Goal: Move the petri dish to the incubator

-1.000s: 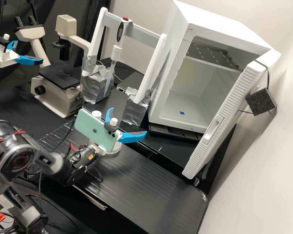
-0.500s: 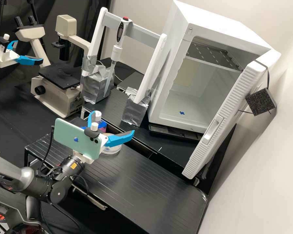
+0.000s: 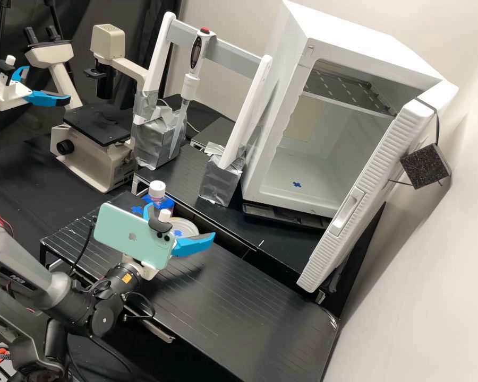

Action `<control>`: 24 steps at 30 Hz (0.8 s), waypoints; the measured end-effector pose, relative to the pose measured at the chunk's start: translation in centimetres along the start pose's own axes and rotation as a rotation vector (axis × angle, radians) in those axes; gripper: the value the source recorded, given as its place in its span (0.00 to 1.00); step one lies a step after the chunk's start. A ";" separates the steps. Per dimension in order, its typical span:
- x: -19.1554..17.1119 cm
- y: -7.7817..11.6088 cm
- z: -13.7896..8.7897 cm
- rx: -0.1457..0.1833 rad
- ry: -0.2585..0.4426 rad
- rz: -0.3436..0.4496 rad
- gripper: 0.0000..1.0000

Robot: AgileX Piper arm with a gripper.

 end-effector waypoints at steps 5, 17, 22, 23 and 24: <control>-0.1 0.1 0.3 -0.002 -0.015 -0.001 1.00; 0.3 -0.6 1.4 0.045 -0.049 -0.056 1.00; 0.3 -0.8 1.4 0.034 -0.042 -0.079 1.00; 0.3 -0.8 1.4 0.028 -0.040 -0.083 1.00; 0.3 -0.9 1.4 0.020 -0.038 -0.086 1.00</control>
